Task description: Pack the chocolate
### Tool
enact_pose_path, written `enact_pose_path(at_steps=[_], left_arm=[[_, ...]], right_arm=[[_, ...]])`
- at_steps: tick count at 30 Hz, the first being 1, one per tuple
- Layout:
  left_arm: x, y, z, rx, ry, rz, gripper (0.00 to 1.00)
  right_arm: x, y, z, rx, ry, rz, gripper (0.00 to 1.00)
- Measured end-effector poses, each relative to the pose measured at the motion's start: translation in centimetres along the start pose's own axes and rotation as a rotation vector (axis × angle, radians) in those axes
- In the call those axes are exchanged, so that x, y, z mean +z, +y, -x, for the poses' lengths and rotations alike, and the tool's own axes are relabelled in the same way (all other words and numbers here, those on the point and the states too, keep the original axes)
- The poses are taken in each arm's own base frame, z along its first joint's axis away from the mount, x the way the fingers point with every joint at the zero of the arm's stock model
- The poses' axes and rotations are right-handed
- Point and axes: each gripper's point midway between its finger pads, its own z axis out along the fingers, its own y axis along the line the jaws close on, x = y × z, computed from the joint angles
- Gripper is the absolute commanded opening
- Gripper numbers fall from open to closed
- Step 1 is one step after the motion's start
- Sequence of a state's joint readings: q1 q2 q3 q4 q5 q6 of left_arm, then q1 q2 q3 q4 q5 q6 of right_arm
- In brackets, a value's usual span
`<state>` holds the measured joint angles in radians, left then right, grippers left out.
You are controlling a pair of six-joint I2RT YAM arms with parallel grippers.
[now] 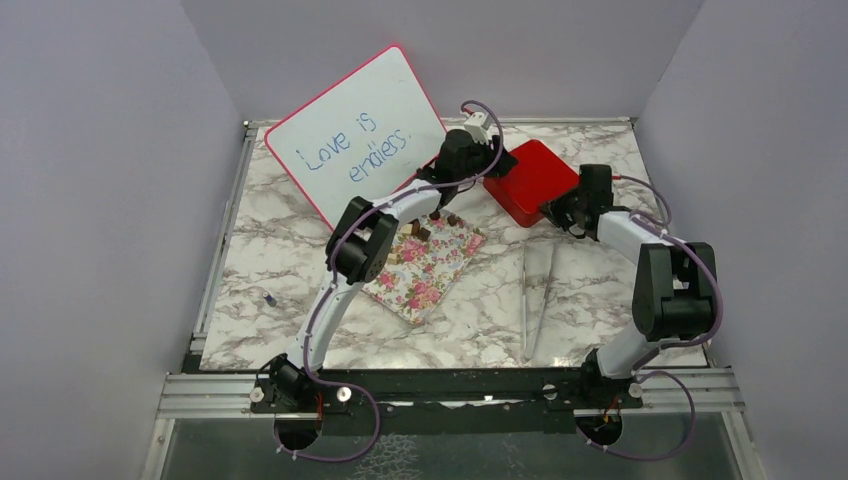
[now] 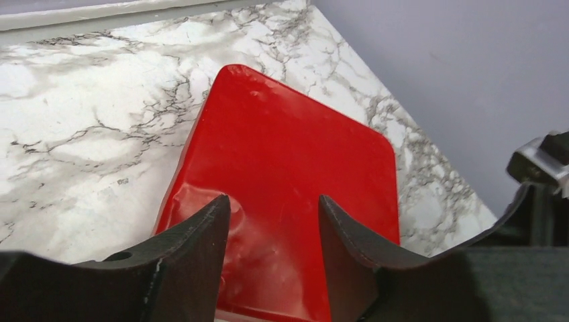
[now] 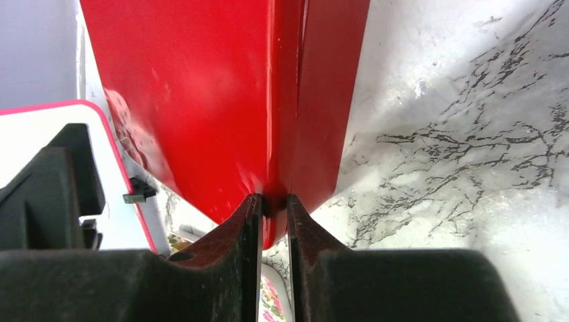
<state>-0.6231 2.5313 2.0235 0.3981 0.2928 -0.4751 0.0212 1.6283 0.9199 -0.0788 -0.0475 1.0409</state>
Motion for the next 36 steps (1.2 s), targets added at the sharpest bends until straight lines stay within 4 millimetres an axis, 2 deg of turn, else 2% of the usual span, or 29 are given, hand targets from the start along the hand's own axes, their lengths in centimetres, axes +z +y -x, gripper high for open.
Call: enact_pose_path(at_steps=[5,8,15,17,18,20,24,25,26,28,30,36], left_arm=[[-0.5,-0.9,1.9,-0.066,-0.028,0.009,0.45],[-0.5,-1.1,2.0,-0.098,-0.03,0.01,0.41],[-0.6,0.1,-0.4,-0.131,0.044,0.062,0.37],[-0.6,1.1,-2.0,-0.13,0.081,0.091,0.37],[-0.4,1.3,-2.2,-0.119,0.073,0.088,0.37],[-0.4,1.6,-2.2,-0.108,0.07,0.096,0.37],[-0.5,2.2,-2.2,-0.071,0.047,0.108,0.37],[-0.5,2.3,-2.2,-0.065,0.044,0.109,0.37],[-0.5,2.3,-2.2,-0.061,0.044,0.109,0.37],[-0.5,2.3,-2.2,-0.051,0.042,0.109,0.37],[-0.5,2.4,-2.2,-0.043,0.041,0.108,0.37],[-0.5,2.5,-2.3,-0.023,0.041,0.107,0.37]], right_arm=[[0.1,0.0,-0.2,0.005,0.005,-0.007,0.21],[0.1,-0.1,-0.3,0.013,0.003,-0.002,0.22],[-0.5,0.1,0.3,-0.064,0.011,-0.041,0.39],[-1.3,0.6,1.0,-0.124,0.01,-0.075,0.43],[-1.7,1.0,1.6,-0.147,0.001,-0.081,0.44],[-2.7,3.2,3.5,-0.202,-0.04,-0.067,0.39],[-4.5,7.5,7.3,-0.295,-0.154,-0.005,0.09],[-4.7,8.0,7.9,-0.318,-0.175,-0.004,0.03],[-4.7,8.2,8.4,-0.332,-0.189,-0.007,0.01],[-4.0,8.1,9.2,-0.36,-0.214,-0.038,0.01],[-2.4,7.1,9.5,-0.382,-0.214,-0.084,0.01],[3.5,1.8,8.1,-0.421,-0.127,-0.239,0.01]])
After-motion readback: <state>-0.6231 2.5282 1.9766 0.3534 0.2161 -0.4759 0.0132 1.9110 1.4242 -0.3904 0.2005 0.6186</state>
